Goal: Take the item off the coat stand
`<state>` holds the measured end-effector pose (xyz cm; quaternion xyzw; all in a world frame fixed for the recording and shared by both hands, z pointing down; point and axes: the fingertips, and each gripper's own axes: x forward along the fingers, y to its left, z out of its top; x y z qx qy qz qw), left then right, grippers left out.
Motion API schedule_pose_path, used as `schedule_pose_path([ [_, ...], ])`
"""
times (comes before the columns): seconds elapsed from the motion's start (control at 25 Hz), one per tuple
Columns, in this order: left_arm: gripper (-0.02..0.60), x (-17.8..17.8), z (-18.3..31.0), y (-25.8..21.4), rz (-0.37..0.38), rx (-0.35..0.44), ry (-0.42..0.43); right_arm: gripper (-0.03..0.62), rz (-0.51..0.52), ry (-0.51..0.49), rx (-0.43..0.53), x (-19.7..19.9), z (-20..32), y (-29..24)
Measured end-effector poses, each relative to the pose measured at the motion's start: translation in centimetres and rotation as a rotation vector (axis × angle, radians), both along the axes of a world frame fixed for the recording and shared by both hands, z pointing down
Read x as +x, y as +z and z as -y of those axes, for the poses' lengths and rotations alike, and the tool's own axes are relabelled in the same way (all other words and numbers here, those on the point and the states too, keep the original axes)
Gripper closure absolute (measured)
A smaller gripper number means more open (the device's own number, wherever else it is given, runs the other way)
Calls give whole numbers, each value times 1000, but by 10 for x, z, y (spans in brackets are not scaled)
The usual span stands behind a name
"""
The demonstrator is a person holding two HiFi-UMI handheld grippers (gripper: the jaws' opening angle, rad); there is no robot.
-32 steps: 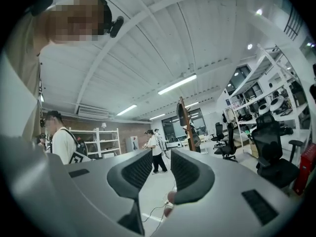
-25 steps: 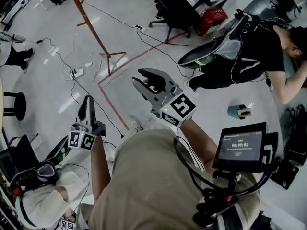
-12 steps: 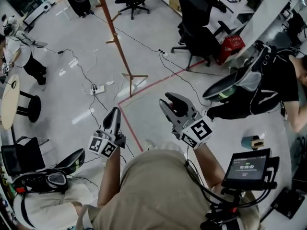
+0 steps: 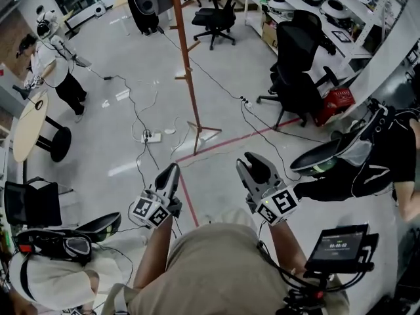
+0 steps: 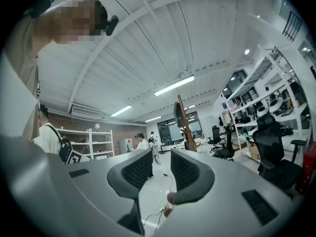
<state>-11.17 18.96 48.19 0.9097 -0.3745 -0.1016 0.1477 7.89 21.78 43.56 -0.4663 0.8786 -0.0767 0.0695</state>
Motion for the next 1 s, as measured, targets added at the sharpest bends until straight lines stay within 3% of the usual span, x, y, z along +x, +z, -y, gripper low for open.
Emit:
schedule_pose_path([
  [0.12,561,12,5,17,-9,-55,-15,496,10,3,-57,22,9,16],
  [0.52,561,51,27,-9,-21,7,-61,496,8,-60,2,60,46,-13],
  [0.72,561,51,18,-5,-9,17,-117,496,48,-89,-7,79,56,-7],
  [1.0,561,38,15,-6,15,-48,-193,496,66,-137,-25,78,69,-1],
])
